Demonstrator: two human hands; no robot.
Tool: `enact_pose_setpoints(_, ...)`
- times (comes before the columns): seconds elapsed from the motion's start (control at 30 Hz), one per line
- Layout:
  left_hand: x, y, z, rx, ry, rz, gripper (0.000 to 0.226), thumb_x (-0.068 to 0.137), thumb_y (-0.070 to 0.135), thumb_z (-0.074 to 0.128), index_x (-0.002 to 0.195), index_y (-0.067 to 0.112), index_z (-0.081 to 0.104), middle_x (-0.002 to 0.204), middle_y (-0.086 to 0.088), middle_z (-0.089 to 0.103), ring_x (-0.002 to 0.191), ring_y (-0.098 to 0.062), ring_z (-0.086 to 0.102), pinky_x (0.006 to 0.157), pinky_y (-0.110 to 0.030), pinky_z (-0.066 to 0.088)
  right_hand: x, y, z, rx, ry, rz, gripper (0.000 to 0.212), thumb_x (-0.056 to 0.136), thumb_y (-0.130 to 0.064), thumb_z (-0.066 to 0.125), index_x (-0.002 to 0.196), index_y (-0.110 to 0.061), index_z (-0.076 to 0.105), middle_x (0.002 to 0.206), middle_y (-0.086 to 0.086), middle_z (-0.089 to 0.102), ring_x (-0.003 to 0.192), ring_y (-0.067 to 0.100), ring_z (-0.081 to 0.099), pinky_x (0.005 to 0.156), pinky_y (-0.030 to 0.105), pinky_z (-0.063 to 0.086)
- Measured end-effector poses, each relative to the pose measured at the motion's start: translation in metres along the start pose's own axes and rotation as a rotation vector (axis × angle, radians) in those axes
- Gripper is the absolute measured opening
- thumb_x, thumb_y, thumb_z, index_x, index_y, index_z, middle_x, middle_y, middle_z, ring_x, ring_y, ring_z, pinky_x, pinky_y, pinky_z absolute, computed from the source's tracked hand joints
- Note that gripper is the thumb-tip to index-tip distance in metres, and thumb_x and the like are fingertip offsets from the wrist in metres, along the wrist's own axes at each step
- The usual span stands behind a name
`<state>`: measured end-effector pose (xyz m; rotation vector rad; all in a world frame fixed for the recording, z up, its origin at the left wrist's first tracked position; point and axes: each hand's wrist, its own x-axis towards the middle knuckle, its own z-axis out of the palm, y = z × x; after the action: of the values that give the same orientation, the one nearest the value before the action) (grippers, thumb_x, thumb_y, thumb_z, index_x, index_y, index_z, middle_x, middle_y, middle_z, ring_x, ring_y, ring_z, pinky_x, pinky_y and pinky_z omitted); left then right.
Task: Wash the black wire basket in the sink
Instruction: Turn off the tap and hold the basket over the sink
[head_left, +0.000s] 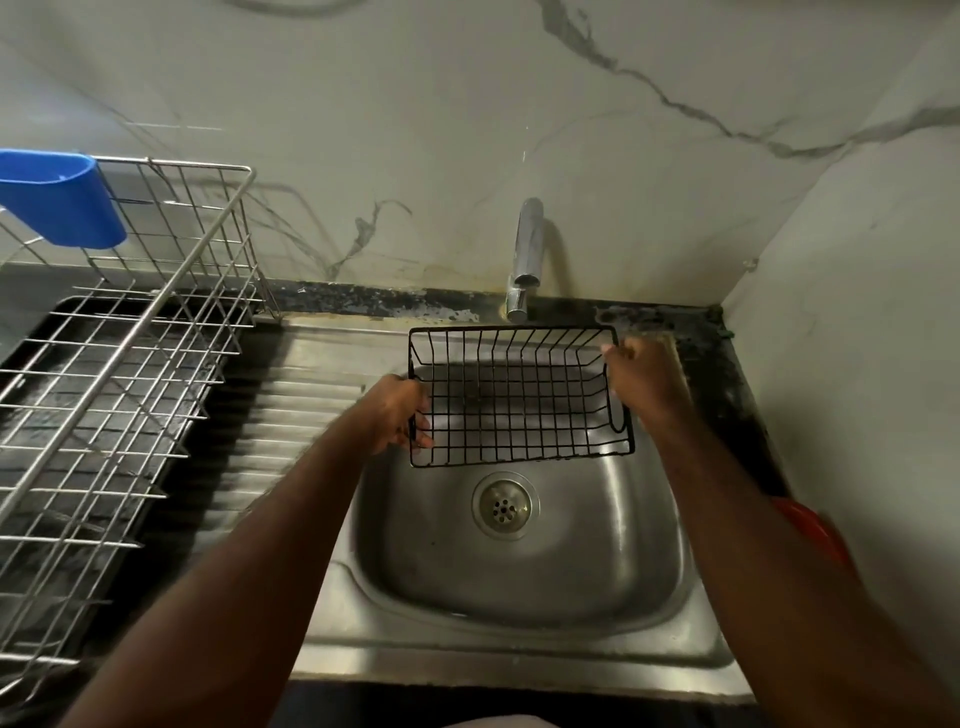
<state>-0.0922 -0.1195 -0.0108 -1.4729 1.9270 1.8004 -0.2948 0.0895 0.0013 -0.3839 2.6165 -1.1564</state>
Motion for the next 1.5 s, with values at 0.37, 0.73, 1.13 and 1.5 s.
enact_pose_setpoints(0.37, -0.030, 0.010, -0.004, -0.017, 0.117, 0.111, 0.013, 0.100, 0.012, 0.051, 0.097, 0.000, 0.053, 0.069, -0.012, 0.050, 0.046, -0.020, 0.049, 0.038, -0.024, 0.042, -0.022, 0.016, -0.009, 0.202, -0.091, 0.169, 0.023, 0.098, -0.020, 0.054, 0.082, -0.007, 0.063, 0.064, 0.011, 0.061, 0.046, 0.022, 0.058, 0.053, 0.038, 0.056)
enact_pose_setpoints(0.73, -0.029, -0.002, -0.005, 0.190, 0.354, 0.256, 0.025, 0.092, 0.016, 0.064, 0.069, 0.008, 0.061, 0.080, -0.013, 0.065, 0.074, -0.026, 0.060, 0.075, -0.038, 0.055, -0.040, 0.012, -0.032, 0.455, -0.163, 0.203, 0.030, 0.096, -0.030, 0.058, 0.078, -0.007, 0.063, 0.061, 0.007, 0.058, 0.044, 0.018, 0.055, 0.046, 0.029, 0.051)
enact_pose_setpoints(1.13, -0.034, -0.021, -0.007, -0.110, 0.374, 0.368, 0.032, 0.097, 0.011, 0.058, 0.066, 0.007, 0.063, 0.057, -0.003, 0.054, 0.051, -0.013, 0.047, 0.046, -0.018, 0.041, -0.068, 0.015, -0.018, 0.464, -0.176, 0.142, 0.015, 0.101, -0.009, 0.045, 0.102, 0.000, 0.057, 0.078, 0.014, 0.058, 0.052, 0.017, 0.055, 0.045, 0.027, 0.052)
enact_pose_setpoints(1.5, -0.035, -0.044, 0.014, -0.080, 0.494, 0.424, 0.037, 0.098, 0.020, 0.061, 0.062, 0.011, 0.066, 0.055, -0.002, 0.060, 0.050, -0.014, 0.053, 0.046, -0.018, 0.041, -0.063, 0.019, -0.009, 0.281, -0.119, 0.087, 0.019, 0.103, -0.015, 0.042, 0.102, -0.003, 0.057, 0.075, 0.013, 0.060, 0.045, 0.018, 0.057, 0.043, 0.030, 0.052)
